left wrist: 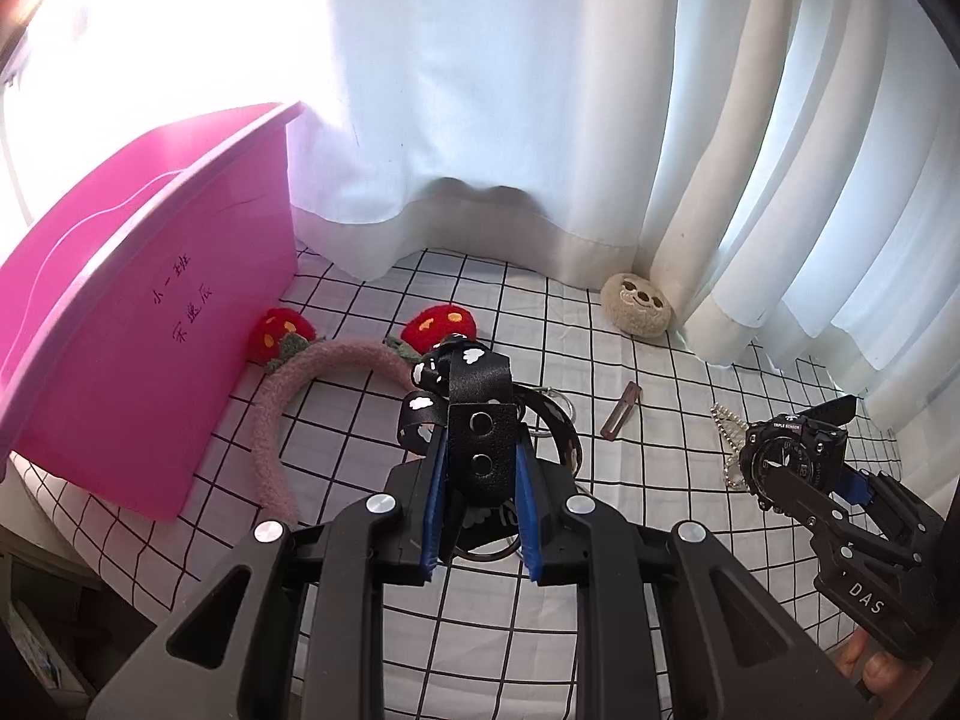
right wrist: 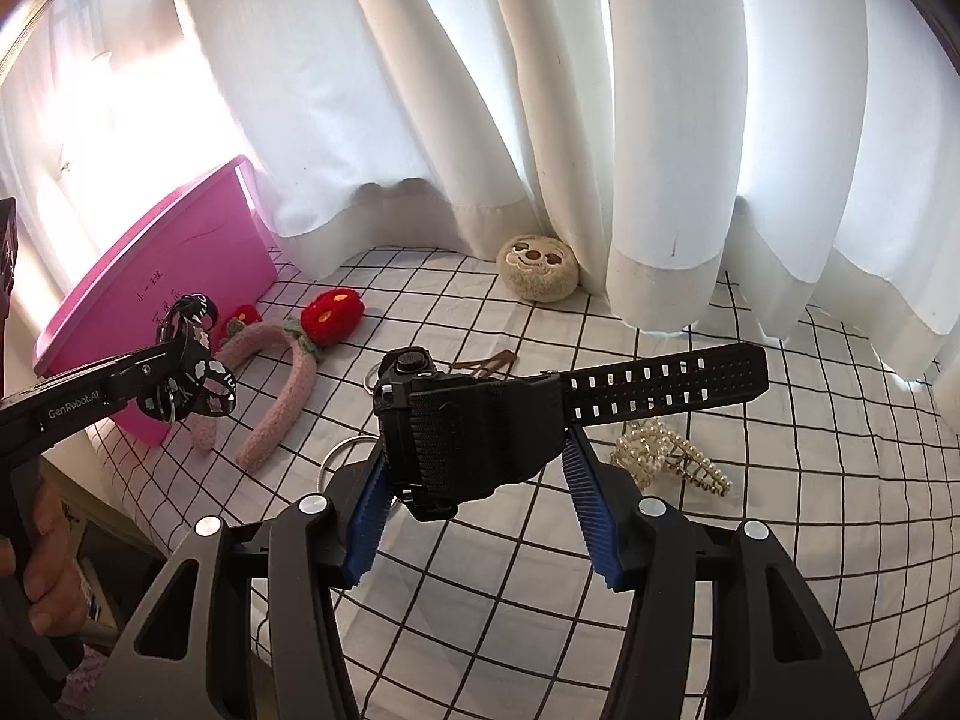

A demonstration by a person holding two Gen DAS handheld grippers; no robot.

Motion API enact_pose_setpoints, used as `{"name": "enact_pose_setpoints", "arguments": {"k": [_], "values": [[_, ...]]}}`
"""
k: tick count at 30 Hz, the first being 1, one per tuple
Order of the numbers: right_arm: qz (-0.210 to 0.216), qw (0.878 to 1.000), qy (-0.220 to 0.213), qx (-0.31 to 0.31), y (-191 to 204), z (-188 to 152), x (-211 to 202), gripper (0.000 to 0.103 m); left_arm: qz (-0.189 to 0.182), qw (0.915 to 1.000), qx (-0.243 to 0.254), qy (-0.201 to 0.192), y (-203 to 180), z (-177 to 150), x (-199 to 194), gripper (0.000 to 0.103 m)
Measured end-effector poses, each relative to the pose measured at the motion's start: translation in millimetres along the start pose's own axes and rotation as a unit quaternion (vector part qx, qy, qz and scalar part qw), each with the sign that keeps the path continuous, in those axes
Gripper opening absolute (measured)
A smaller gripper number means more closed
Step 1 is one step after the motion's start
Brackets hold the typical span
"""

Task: Organize jewelry
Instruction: 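Carry the lanyard and watch over the pink tub with both tools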

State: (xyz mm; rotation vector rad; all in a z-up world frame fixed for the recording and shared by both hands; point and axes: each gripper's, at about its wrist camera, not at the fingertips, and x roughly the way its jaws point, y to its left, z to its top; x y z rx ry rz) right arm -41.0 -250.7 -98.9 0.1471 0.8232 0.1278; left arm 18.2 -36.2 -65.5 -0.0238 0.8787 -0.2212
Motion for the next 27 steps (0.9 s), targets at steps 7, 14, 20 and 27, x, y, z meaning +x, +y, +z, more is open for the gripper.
{"name": "enact_pose_setpoints", "arguments": {"k": [7, 14, 20, 27], "values": [[0.029, 0.999, -0.022, -0.036, 38.3, 38.0, -16.3, 0.053, 0.015, 0.9993, -0.008, -0.034, 28.4, 23.6, -42.9, 0.021], [0.066, 0.994, -0.052, -0.067, 90.2, 80.6, -24.5, 0.053, 0.047, 0.9961, -0.029, -0.069, 75.0, 44.1, -81.9, 0.021], [0.114, 0.986, -0.071, -0.098, 145.3, 116.3, -25.9, 0.053, 0.078, 0.9913, -0.057, -0.09, 124.2, 55.2, -103.0, 0.021], [0.169, 0.973, -0.064, -0.141, 216.5, 148.0, -6.4, 0.053, 0.114, 0.9836, -0.091, -0.106, 179.6, 65.0, -113.2, 0.021]]}}
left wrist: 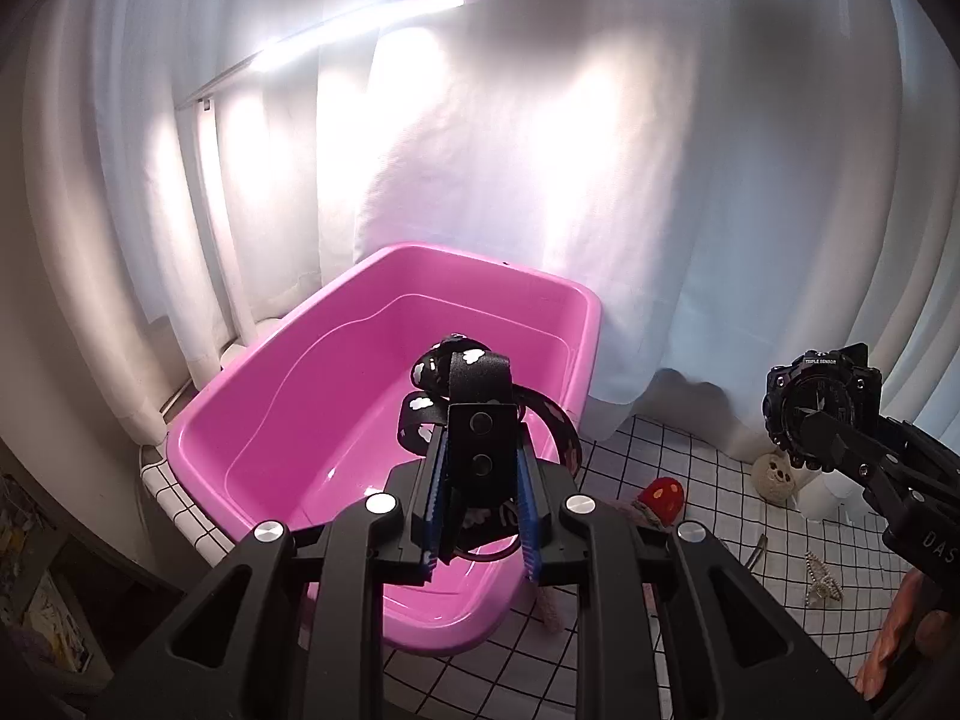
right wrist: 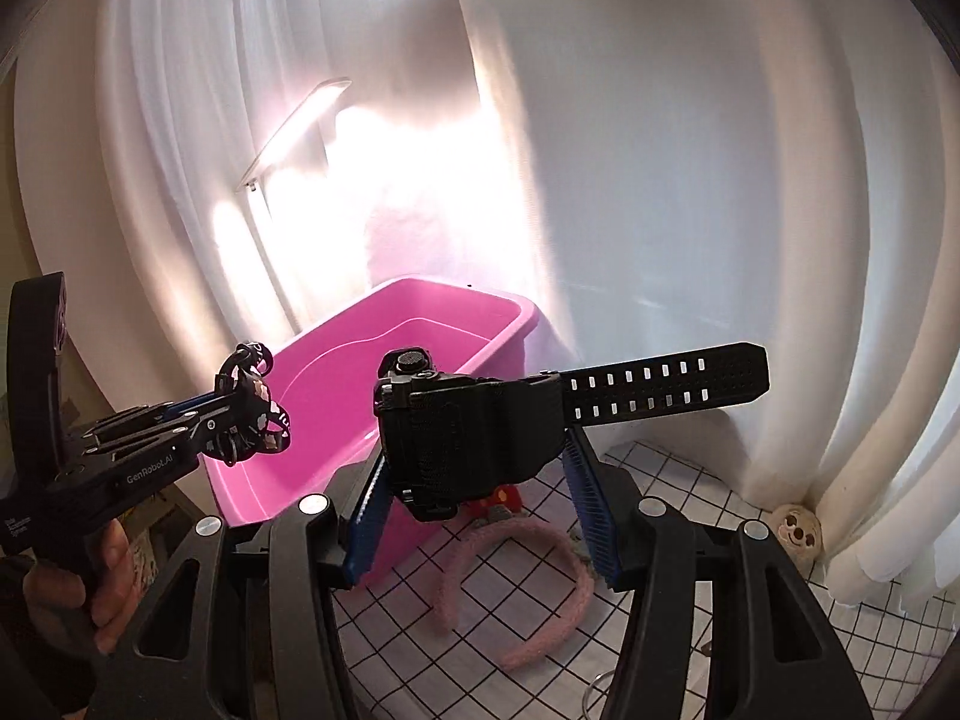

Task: Organize jewelry
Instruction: 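Carry the lanyard and watch over the pink tub with both tools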

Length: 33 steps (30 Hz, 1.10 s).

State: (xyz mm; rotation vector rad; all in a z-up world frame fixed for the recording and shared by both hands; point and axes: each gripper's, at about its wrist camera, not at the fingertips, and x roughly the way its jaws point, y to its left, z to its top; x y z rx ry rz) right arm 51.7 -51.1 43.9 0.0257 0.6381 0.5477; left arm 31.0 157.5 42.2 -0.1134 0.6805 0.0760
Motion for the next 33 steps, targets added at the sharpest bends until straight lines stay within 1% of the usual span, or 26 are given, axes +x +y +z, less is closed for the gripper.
{"name": "enact_pose_setpoints", "arguments": {"k": [4, 7, 13, 17, 20, 23, 26, 29, 33], "values": [[0.029, 0.999, 0.016, -0.024, 23.5, 23.6, 37.4, 0.053, 0.015, 0.9998, -0.015, -0.001, 27.1, 9.8, 9.4, 0.021], [0.046, 0.998, 0.03, -0.041, 38.3, 40.4, 60.5, 0.053, 0.022, 0.9994, -0.027, 0.007, 43.3, 14.2, 21.2, 0.021], [0.07, 0.993, 0.071, -0.069, 59.0, 69.4, 117.3, 0.053, 0.032, 0.9982, -0.042, 0.03, 70.0, 20.4, 48.0, 0.021], [0.081, 0.988, 0.104, -0.076, 66.9, 81.5, 154.9, 0.053, 0.034, 0.9968, -0.051, 0.052, 86.3, 23.5, 66.6, 0.021], [0.084, 0.985, 0.126, -0.086, 71.1, 85.1, 178.8, 0.053, 0.035, 0.9947, -0.064, 0.073, 101.2, 25.9, 81.3, 0.021], [0.09, 0.981, 0.156, -0.077, 72.4, 87.0, 204.8, 0.053, 0.035, 0.992, -0.076, 0.094, 113.2, 25.8, 96.3, 0.021], [0.087, 0.976, 0.188, -0.074, 72.9, 83.8, 228.7, 0.053, 0.036, 0.9887, -0.087, 0.117, 121.5, 24.6, 109.7, 0.021], [0.083, 0.968, 0.223, -0.075, 74.5, 78.5, 249.5, 0.053, 0.041, 0.9849, -0.093, 0.14, 124.5, 24.5, 124.4, 0.021], [0.075, 0.958, 0.268, -0.069, 73.8, 73.1, 276.6, 0.053, 0.046, 0.9776, -0.101, 0.178, 127.1, 25.7, 145.1, 0.021]]}}
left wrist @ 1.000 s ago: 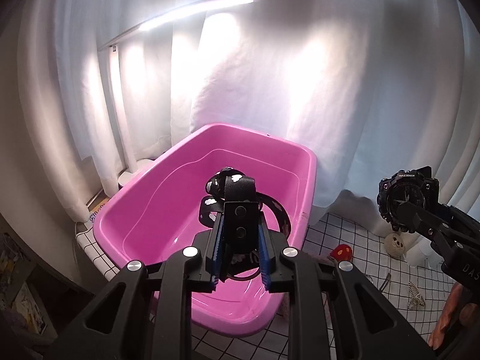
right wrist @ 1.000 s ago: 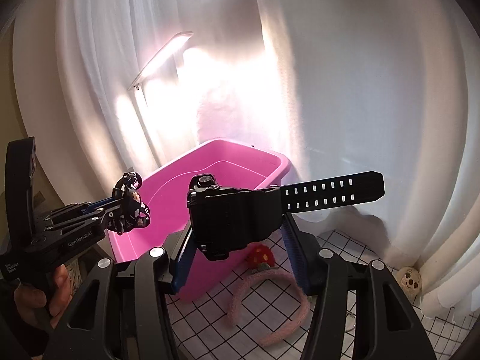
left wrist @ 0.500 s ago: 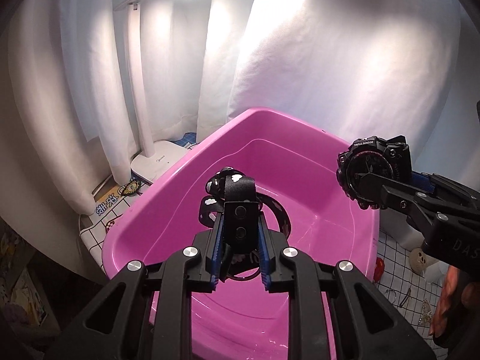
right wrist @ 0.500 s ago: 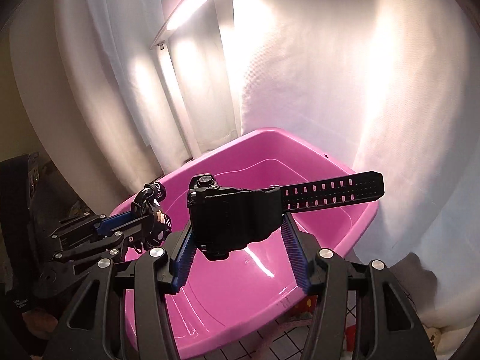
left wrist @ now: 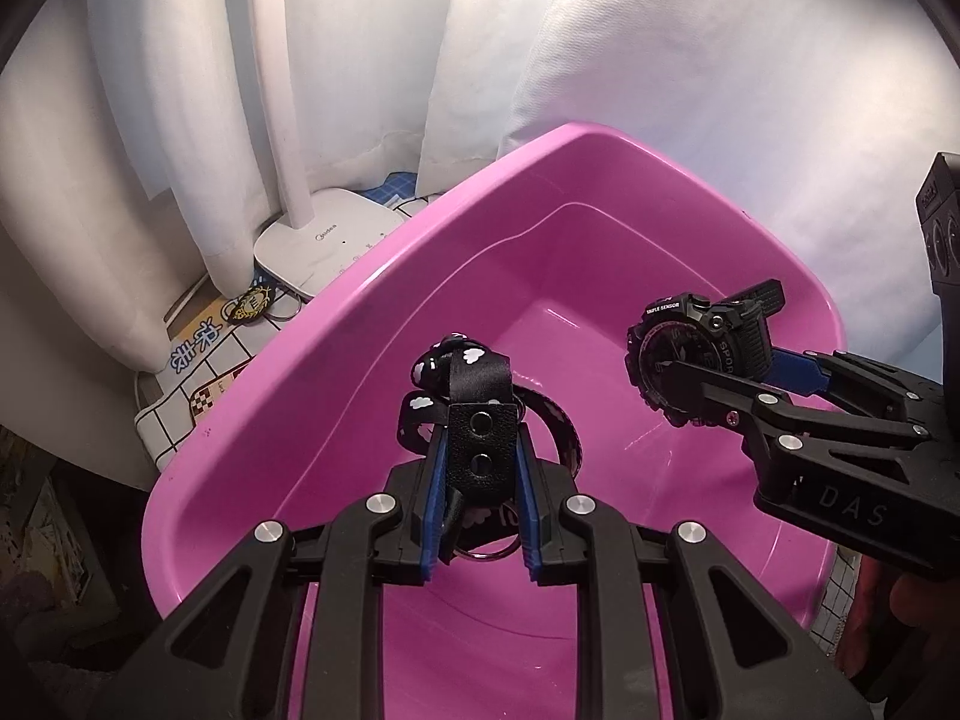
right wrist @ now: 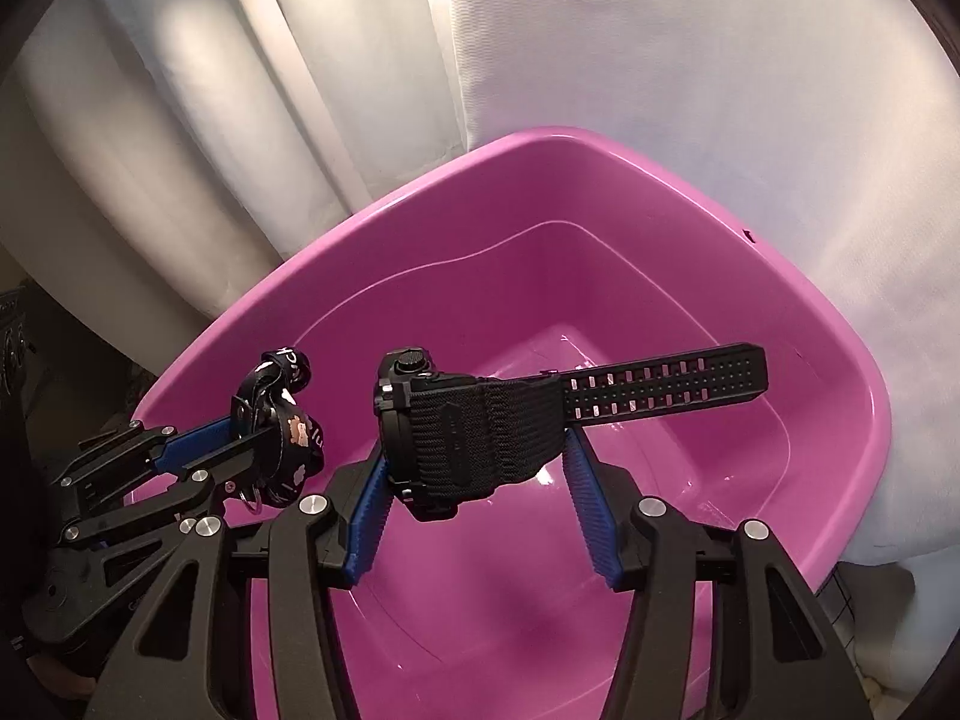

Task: Organize jewelry
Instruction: 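Carry the lanyard and watch over the pink tub with both tools, then open both tools to drop the lanyard and watch into the tub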

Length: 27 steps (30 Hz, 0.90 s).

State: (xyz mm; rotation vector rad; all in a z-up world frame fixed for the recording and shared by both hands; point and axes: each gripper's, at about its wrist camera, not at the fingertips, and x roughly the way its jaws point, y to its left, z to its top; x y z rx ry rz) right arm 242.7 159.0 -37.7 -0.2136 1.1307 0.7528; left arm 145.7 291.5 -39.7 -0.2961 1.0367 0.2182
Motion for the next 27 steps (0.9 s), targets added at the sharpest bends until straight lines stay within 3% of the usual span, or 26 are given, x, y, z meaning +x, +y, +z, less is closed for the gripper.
{"name": "enact_pose_setpoints", "arguments": {"k": [8, 14, 25, 27], "values": [[0.002, 0.994, 0.097, 0.05, -17.1, 14.4, 44.9, 0.053, -0.003, 0.9961, -0.001, 0.088, -4.7, 8.0, 35.8, 0.021], [-0.012, 0.985, 0.162, 0.06, -19.4, 15.2, 63.5, 0.053, -0.008, 0.9876, -0.003, 0.157, -6.2, 6.5, 58.2, 0.021], [-0.038, 0.979, 0.19, 0.064, -21.0, 23.3, 77.0, 0.054, 0.0, 0.9807, -0.02, 0.195, -1.5, 2.8, 69.9, 0.021], [-0.037, 0.979, 0.188, 0.066, -19.1, 19.1, 73.1, 0.054, 0.006, 0.9801, -0.023, 0.197, -1.5, 4.7, 72.4, 0.027]]}}
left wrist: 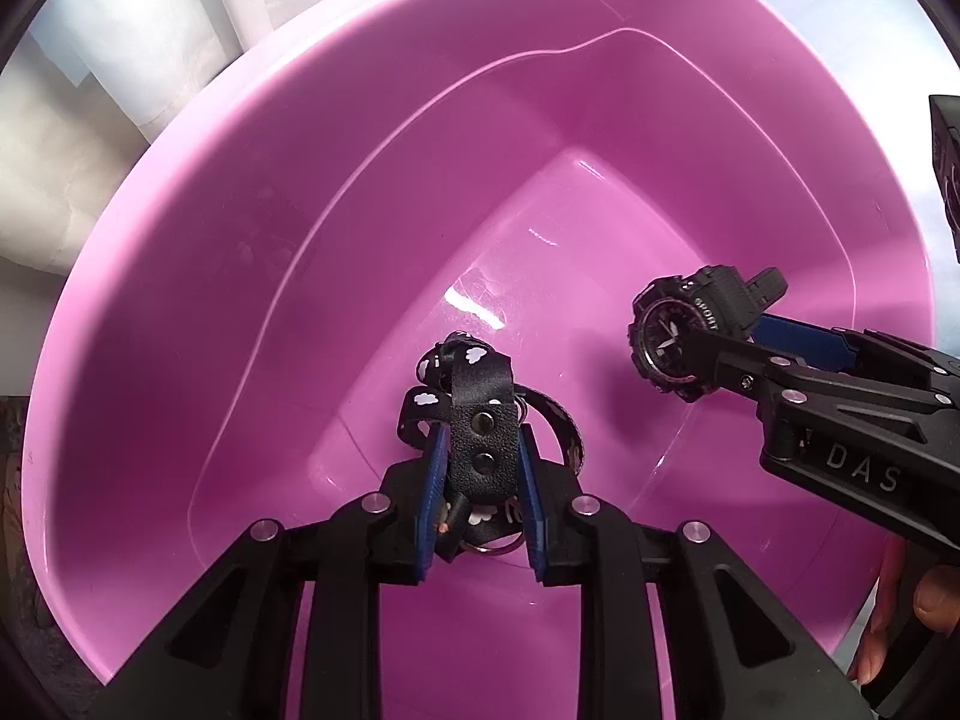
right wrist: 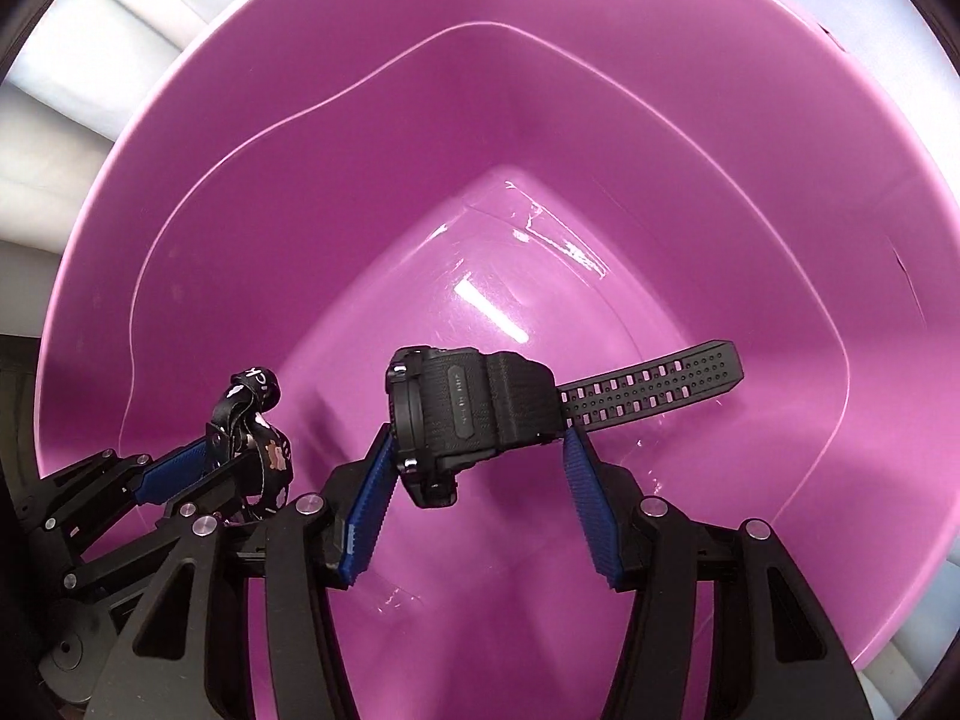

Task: Organize jewelry
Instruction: 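Open both tools to drop the lanyard and watch into the tub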

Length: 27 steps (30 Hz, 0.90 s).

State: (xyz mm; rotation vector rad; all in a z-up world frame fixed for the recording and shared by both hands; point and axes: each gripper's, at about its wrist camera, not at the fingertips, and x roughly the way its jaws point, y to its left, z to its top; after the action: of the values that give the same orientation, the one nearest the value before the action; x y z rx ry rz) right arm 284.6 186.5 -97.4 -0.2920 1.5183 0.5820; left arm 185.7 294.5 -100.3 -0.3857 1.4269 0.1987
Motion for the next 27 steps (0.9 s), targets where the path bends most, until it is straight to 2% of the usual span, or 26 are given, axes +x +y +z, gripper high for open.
{"name": "enact_pose_setpoints", "arguments": {"k": [1, 4, 7, 14, 22, 27], "values": [[0.0, 1.0, 0.001, 0.002, -1.4, 0.6, 0.0, 0.055, 0.001, 1.0, -0.002, -0.001, 0.4, 0.4, 0.0, 0.033], [0.001, 1.0, -0.002, 0.003, -3.3, 1.7, -0.6, 0.057, 0.004, 0.9999, -0.006, -0.013, 1.7, 0.9, -3.6, 0.063], [0.001, 1.0, -0.004, 0.005, -2.8, 2.0, 0.0, 0.057, 0.013, 0.9996, -0.005, -0.023, 1.5, 0.3, -7.6, 0.076], [0.001, 1.0, -0.009, 0.006, -4.3, 0.8, 1.9, 0.059, 0.021, 0.9996, -0.016, -0.012, 6.0, -0.8, -8.2, 0.083], [0.004, 1.0, -0.017, 0.006, -5.5, -4.1, 0.6, 0.061, 0.023, 0.9995, -0.014, -0.019, 5.9, -1.2, -10.5, 0.083], [0.025, 0.999, -0.026, 0.016, -8.6, -4.9, -3.5, 0.062, 0.021, 0.9993, -0.014, -0.025, 6.5, -3.1, -14.1, 0.083]]}}
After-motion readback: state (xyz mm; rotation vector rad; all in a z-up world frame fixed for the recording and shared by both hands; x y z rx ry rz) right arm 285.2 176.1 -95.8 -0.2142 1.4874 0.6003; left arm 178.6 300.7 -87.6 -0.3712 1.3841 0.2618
